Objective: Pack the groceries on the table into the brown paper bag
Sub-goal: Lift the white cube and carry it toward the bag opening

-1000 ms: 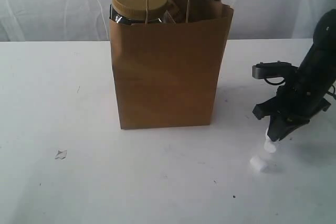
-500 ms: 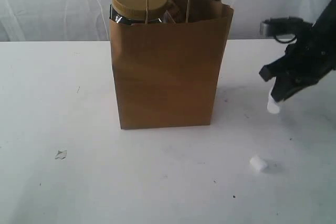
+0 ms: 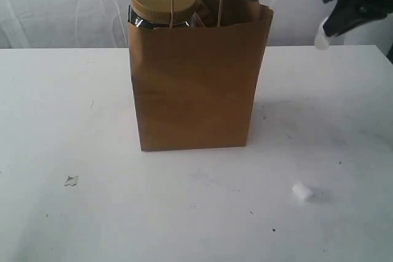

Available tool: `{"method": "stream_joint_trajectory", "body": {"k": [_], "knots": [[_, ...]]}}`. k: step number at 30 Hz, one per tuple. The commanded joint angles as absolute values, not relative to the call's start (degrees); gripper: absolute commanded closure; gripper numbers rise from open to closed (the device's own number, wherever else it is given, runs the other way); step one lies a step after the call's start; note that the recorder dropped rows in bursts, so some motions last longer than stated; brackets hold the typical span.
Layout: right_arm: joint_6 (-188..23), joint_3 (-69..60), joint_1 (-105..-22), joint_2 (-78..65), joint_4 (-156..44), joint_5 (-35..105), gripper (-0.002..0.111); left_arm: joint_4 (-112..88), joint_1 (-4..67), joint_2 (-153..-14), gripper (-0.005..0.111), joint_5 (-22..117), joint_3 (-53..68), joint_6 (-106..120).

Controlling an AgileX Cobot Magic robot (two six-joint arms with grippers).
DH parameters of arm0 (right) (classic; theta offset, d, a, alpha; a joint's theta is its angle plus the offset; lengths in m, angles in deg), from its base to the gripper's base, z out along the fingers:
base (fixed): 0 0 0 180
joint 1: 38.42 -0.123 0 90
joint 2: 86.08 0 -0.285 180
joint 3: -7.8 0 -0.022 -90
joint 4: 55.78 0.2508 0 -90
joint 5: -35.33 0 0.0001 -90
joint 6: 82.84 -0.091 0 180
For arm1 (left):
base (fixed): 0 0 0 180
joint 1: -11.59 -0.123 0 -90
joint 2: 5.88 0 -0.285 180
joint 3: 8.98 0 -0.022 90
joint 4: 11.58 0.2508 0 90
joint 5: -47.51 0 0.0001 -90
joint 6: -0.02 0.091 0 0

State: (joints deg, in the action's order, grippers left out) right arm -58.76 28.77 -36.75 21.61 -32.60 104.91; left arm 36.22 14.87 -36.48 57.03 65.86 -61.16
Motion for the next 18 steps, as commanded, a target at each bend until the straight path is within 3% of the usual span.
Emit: {"method": "stream_joint_trajectory", "body": {"k": [1,18], "knots": [[-56.2,32.9,-36.0,21.2,-25.6,105.3,0.108,36.9,15.2,-36.1,0.107,56.9,66.1,-61.5],[-33.2,44.2,-36.7,32.1,8.1,105.3,0.108,36.9,15.2,-36.1,0.107,56.9,66.1,-61.5]]}}
